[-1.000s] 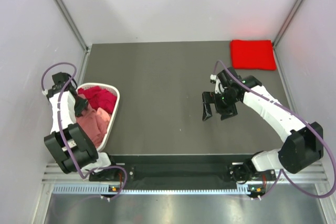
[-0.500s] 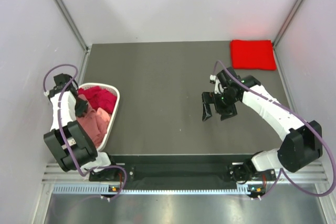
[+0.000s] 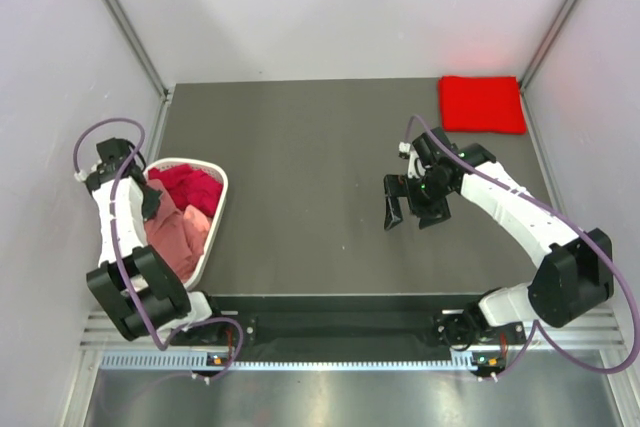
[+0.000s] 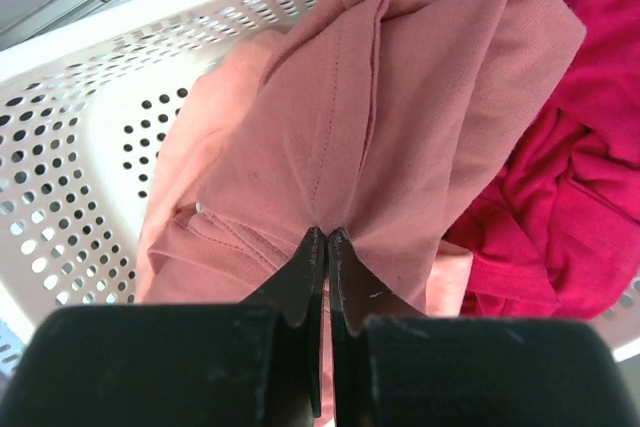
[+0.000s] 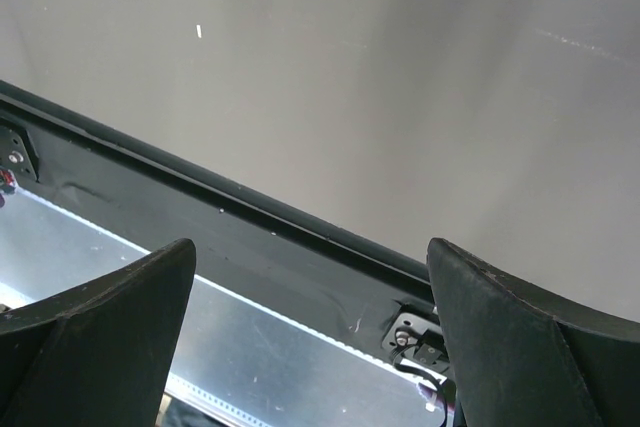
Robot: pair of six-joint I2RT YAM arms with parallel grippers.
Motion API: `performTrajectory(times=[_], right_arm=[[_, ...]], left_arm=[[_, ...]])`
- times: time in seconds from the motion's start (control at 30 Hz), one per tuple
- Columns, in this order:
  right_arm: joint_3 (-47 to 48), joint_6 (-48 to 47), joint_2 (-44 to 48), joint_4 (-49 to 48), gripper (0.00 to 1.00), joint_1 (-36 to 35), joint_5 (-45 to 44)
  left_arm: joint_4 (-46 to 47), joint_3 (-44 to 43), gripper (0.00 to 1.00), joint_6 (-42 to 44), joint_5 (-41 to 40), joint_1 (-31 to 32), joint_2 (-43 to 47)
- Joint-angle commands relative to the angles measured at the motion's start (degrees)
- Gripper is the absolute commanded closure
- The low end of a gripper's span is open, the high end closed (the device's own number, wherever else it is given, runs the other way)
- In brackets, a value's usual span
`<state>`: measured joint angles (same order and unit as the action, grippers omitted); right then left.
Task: Fold and stack the t-shirts
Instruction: Grab the tshirt from the pile, then move the tshirt to the center of the board
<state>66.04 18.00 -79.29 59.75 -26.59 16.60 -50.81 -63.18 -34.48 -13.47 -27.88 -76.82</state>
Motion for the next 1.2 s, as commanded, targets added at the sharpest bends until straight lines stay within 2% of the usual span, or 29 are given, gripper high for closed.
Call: performTrajectory(times=[0.0,0.1,0.27,0.47,0.67,0.73,0.77,0.8,0.9,0.97,1.0,1.07,1.1,1.17], right_arm=[[0.3,-0.5,0.6,-0.6,0.0,-0.9,0.6],[0.4,-0.6,0.8,-0.5,0.0,-0.9,0.6],[0.8,-0.9,1.0,-0.5,0.0,-0.9,0.8],[1.0,-1.4,1.5,0.2,0.0,-0.9,0.8],[1.7,-1.4,1.6,0.5,0.01,-1.4,1.1],[2.2,-1.6,1.3,0.6,0.01,-1.5,0.5],[2.2,-1.7,1.3,0.8,0.0,-1.7,0.5],[2.0,-1.6,1.4,0.9,0.0,-1.6,0.4],[1.0,-0.6,1.6,-0.4,0.0,-1.7,1.0],[0.8,0.5,1.9,-1.5,0.01,-2.0,1.7],[0.8,0.9,2.1,-1.9,0.0,-1.9,1.7],[0.8,1.6,2.6,-2.4,0.0,-2.0,1.5],[1.1,1.7,2.9,-2.4,0.0,-2.1,1.3],[1.5,2.0,3.2,-2.4,0.0,-2.0,0.5]], left_arm=[[-2.3,-4.1,1.0,-0.3,-0.6,-0.2,3.2],[-3.0,-7.7,1.0,-0.3,1.4,-0.2,5.8],[-8.2,-14.6,1.0,-2.3,4.2,0.5,4.9],[-5.4,-18.1,1.0,-5.9,17.0,1.2,6.0],[-4.7,-33.7,1.0,-12.4,26.8,1.8,6.1],[-2.2,-42.6,1.0,-16.7,31.3,1.9,5.4],[0.9,-46.0,1.0,-18.4,37.2,1.9,4.1],[2.7,-52.2,1.0,-23.2,39.4,2.0,3.3],[12.4,-59.5,1.0,-32.8,47.9,2.3,1.0],[17.8,-60.1,1.0,-37.7,53.6,2.7,-0.9],[21.6,-60.7,1.0,-41.6,54.5,2.9,-1.5],[23.8,-62.8,1.0,-43.7,54.6,6.2,-3.4],[27.4,-66.2,1.0,-46.7,54.2,7.9,-4.3],[29.9,-71.1,1.0,-48.6,51.9,17.1,-8.4]])
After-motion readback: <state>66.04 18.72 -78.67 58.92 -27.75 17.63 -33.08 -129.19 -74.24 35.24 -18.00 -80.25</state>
